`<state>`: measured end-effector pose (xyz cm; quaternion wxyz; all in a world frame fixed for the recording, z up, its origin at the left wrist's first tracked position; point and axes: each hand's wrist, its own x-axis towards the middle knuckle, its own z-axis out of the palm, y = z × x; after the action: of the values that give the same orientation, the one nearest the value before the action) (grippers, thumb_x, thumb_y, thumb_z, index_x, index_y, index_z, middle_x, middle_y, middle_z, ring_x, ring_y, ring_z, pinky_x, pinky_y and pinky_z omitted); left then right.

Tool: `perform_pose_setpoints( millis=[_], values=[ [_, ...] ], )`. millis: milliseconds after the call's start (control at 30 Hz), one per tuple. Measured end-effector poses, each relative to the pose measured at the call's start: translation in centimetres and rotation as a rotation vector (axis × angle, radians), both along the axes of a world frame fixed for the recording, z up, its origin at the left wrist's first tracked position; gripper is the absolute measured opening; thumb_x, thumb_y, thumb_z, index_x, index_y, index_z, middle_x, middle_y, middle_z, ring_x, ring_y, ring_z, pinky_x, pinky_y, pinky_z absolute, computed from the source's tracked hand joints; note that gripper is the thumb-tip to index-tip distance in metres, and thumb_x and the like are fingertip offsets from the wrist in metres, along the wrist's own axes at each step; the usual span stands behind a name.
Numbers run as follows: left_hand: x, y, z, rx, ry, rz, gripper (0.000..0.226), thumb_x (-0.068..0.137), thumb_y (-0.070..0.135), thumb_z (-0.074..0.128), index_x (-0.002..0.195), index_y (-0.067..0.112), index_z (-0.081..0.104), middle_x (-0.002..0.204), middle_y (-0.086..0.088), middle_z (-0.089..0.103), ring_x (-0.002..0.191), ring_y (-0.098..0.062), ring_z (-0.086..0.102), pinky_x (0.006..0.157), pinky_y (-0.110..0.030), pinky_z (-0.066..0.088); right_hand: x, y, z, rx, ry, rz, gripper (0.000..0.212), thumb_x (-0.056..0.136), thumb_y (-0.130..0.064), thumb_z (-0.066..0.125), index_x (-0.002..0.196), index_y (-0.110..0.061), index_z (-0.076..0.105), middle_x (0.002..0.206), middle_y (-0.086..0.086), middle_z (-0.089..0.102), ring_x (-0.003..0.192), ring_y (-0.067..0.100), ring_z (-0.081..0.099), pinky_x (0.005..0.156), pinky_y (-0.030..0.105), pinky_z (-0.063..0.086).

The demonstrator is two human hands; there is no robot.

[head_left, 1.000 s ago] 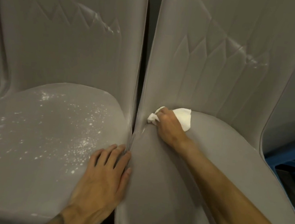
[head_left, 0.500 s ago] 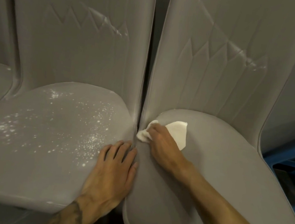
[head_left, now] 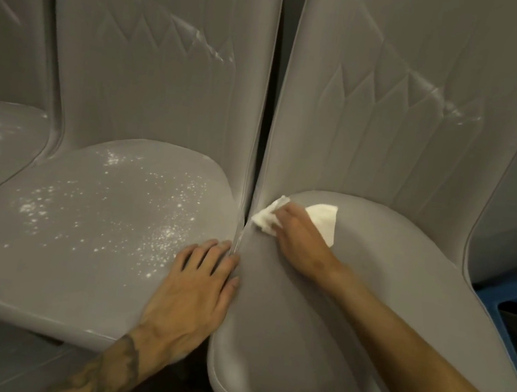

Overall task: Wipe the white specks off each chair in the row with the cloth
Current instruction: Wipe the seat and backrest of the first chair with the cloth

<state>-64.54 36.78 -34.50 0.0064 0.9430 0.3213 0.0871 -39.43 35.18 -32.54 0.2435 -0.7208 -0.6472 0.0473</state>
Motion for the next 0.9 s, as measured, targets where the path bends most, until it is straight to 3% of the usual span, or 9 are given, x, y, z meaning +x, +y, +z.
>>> perform_pose_setpoints(
  millis=[100,233,300,400,500,667,800,900],
  values=[
    [0.1,-0.3,0.0,0.008,0.003,0.010,0.051,0.111,0.046,0.020,0.147,0.026,0.051,0.152,0.001,0.049,0.143,-0.020,0.043,0.120,-0.046,0.037,0.3,1.2,-1.4,0.005,0.043,-0.137,0.019,0.087,-0.008,0.041,0.091,-0.006,0.059,0.101,0.010,0.054,0.091,0.028,0.052,0.087,0.045,0.046],
    [0.3,-0.1,-0.4,0.019,-0.016,0.020,0.051,0.111,0.047,0.021,0.145,0.026,0.053,0.151,0.001,0.051,0.140,-0.019,0.046,0.118,-0.043,0.037,-2.8,-2.0,-2.1,0.071,0.091,0.086,0.013,0.098,-0.016,0.042,0.094,-0.015,0.054,0.101,-0.004,0.055,0.094,0.014,0.053,0.087,0.036,0.046],
    [0.3,-0.1,-0.6,0.015,-0.016,0.016,0.052,0.111,0.048,0.019,0.145,0.026,0.053,0.151,0.001,0.051,0.140,-0.019,0.047,0.118,-0.042,0.036,-1.8,-2.2,-2.0,0.032,0.034,0.178,0.015,0.097,-0.015,0.043,0.098,-0.012,0.059,0.107,0.002,0.056,0.101,0.019,0.054,0.093,0.036,0.044],
    [0.2,0.0,-0.5,0.012,-0.013,0.004,0.052,0.111,0.048,0.018,0.144,0.027,0.053,0.151,0.003,0.051,0.141,-0.018,0.047,0.119,-0.038,0.030,0.0,0.0,-1.4,0.051,0.153,0.044,0.019,0.091,-0.008,0.042,0.098,-0.004,0.060,0.107,0.011,0.053,0.098,0.027,0.050,0.093,0.041,0.042],
    [0.4,0.1,-0.4,0.014,-0.023,0.010,0.047,0.111,0.046,0.021,0.143,0.028,0.052,0.150,0.005,0.050,0.140,-0.017,0.046,0.117,-0.037,0.029,-1.7,0.5,-1.3,0.081,0.192,-0.087,0.028,0.094,-0.012,0.038,0.108,-0.003,0.060,0.113,0.014,0.052,0.104,0.031,0.050,0.091,0.035,0.040],
    [0.8,0.0,-0.1,0.042,-0.077,0.003,0.046,0.109,0.047,0.028,0.132,0.027,0.062,0.139,0.005,0.060,0.127,-0.018,0.057,0.108,-0.036,0.035,-2.3,-1.6,-0.6,0.086,0.257,0.180,0.019,0.099,-0.015,0.048,0.106,-0.002,0.061,0.111,0.009,0.054,0.105,0.016,0.047,0.101,0.020,0.031],
    [2.9,1.6,0.8,0.072,-0.146,-0.014,0.032,0.106,0.045,0.036,0.119,0.030,0.061,0.117,0.010,0.057,0.102,-0.015,0.057,0.091,-0.033,0.047,0.8,1.2,-0.4,0.160,0.278,0.004,0.024,0.099,-0.017,0.047,0.118,-0.009,0.060,0.116,0.004,0.052,0.108,0.018,0.050,0.103,0.022,0.034],
    [7.3,4.9,1.7,0.114,-0.226,0.006,0.037,0.105,0.044,0.037,0.125,0.025,0.061,0.124,0.002,0.059,0.106,-0.021,0.061,0.091,-0.039,0.052,3.5,1.8,0.8,0.238,0.286,-0.108,0.022,0.102,-0.015,0.047,0.121,-0.014,0.059,0.118,-0.002,0.049,0.110,0.014,0.050,0.101,0.019,0.033]
  ],
)
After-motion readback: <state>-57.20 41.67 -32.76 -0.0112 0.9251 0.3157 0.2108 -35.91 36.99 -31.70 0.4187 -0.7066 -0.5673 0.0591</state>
